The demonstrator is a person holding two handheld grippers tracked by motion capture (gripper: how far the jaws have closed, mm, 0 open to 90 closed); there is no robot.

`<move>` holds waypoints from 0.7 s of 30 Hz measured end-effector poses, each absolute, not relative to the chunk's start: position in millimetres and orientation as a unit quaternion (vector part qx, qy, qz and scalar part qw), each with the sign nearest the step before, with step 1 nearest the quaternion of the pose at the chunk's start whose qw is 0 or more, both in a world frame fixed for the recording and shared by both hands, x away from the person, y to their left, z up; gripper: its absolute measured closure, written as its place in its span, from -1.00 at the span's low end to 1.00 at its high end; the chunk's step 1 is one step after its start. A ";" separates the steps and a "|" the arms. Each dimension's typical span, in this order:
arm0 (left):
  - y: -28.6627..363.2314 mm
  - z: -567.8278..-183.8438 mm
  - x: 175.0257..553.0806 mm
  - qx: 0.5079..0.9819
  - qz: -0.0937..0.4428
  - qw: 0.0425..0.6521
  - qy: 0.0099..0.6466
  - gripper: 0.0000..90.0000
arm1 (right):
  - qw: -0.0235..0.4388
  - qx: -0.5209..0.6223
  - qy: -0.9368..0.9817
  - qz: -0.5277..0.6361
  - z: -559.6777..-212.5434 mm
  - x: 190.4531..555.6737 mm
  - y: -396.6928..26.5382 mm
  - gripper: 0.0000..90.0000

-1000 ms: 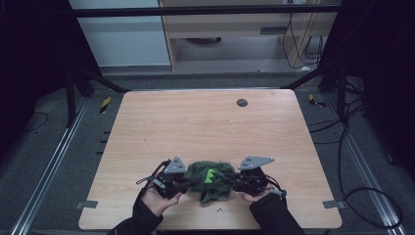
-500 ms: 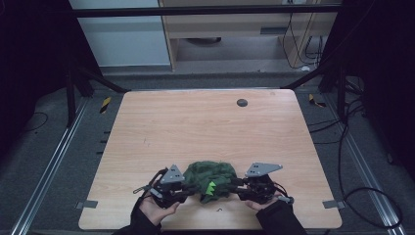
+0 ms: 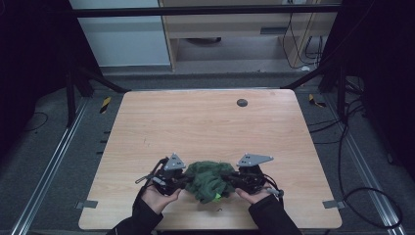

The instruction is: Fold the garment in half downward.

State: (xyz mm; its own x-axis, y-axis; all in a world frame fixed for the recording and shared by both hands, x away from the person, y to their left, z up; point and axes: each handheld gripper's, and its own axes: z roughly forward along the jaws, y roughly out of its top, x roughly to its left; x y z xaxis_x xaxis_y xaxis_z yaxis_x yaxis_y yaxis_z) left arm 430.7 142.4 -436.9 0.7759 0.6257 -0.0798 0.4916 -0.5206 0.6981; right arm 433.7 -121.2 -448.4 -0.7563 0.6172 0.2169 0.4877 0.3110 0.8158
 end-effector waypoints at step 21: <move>152.7 -451.4 426.9 0.870 0.105 0.347 0.334 0.83 | 0.075 0.338 0.810 0.474 -465.6 421.5 -133.0 0.74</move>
